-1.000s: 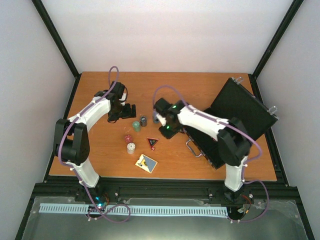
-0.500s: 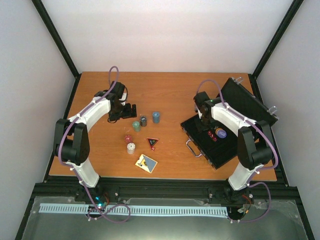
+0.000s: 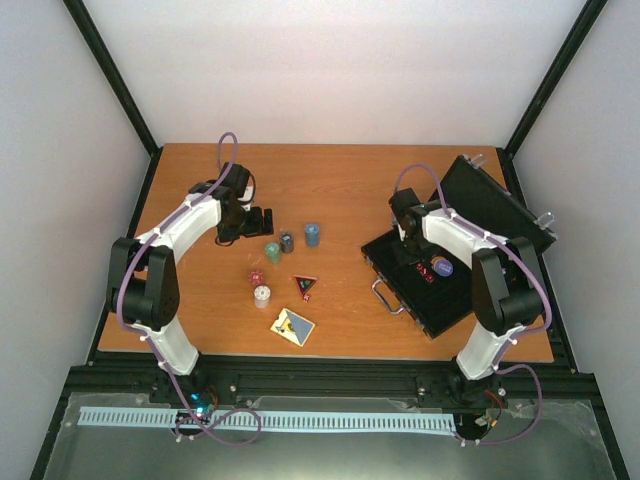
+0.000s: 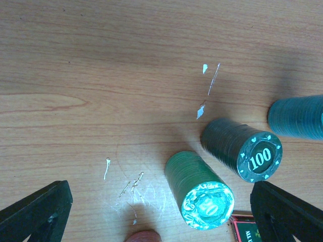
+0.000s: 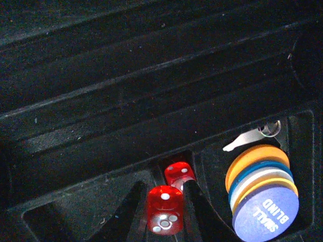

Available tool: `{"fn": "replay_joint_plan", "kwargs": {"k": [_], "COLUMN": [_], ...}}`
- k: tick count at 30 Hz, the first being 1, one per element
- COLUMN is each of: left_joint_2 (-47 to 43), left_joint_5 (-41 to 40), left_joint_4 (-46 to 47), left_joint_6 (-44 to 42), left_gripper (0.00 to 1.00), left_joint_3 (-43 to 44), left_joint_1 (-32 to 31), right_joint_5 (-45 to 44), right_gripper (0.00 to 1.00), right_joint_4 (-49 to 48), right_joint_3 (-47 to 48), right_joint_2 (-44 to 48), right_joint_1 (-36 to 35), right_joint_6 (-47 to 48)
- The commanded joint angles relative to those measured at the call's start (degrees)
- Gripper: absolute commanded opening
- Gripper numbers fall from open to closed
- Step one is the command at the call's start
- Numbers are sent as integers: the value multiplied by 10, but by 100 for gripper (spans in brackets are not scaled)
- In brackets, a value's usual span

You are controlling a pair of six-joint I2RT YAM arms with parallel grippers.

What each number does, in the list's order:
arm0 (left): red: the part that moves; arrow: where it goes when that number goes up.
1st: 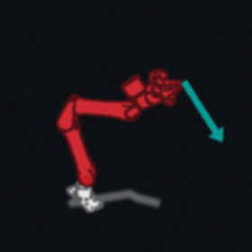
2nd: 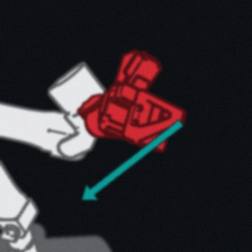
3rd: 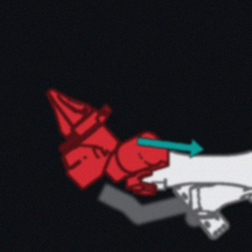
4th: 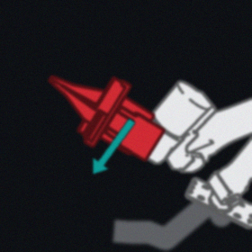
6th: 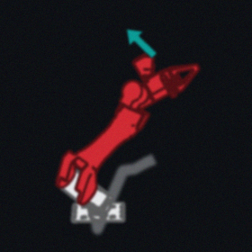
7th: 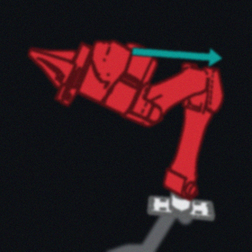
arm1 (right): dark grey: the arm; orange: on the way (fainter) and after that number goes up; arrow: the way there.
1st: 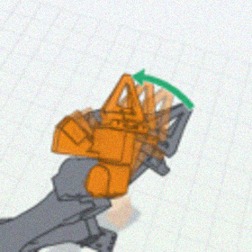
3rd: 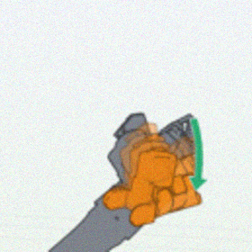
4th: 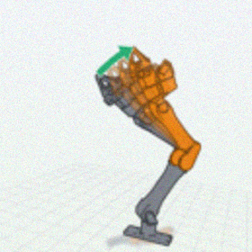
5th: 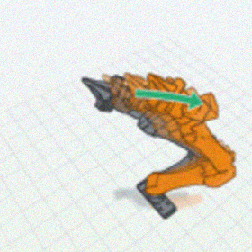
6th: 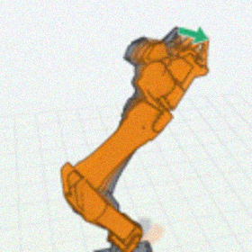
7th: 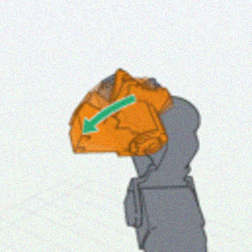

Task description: Pack up texas hold em set

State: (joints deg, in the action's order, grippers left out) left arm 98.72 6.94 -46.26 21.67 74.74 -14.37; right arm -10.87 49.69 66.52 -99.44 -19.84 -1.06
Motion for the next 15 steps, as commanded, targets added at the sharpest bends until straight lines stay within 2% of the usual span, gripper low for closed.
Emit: {"fn": "replay_joint_plan", "kwargs": {"k": [1,15], "left_joint_2": [-3,0], "left_joint_5": [2,1], "left_joint_4": [7,10], "left_joint_6": [2,2], "left_gripper": [100,100], "left_joint_3": [9,5], "left_joint_1": [-1,-1], "right_joint_5": [-13,-24], "right_gripper": [3,3], "right_joint_4": [-28,-26], "right_joint_3": [-11,-29], "right_joint_2": [-11,-27], "right_joint_1": [9,16], "right_joint_6": [5,-4]}}
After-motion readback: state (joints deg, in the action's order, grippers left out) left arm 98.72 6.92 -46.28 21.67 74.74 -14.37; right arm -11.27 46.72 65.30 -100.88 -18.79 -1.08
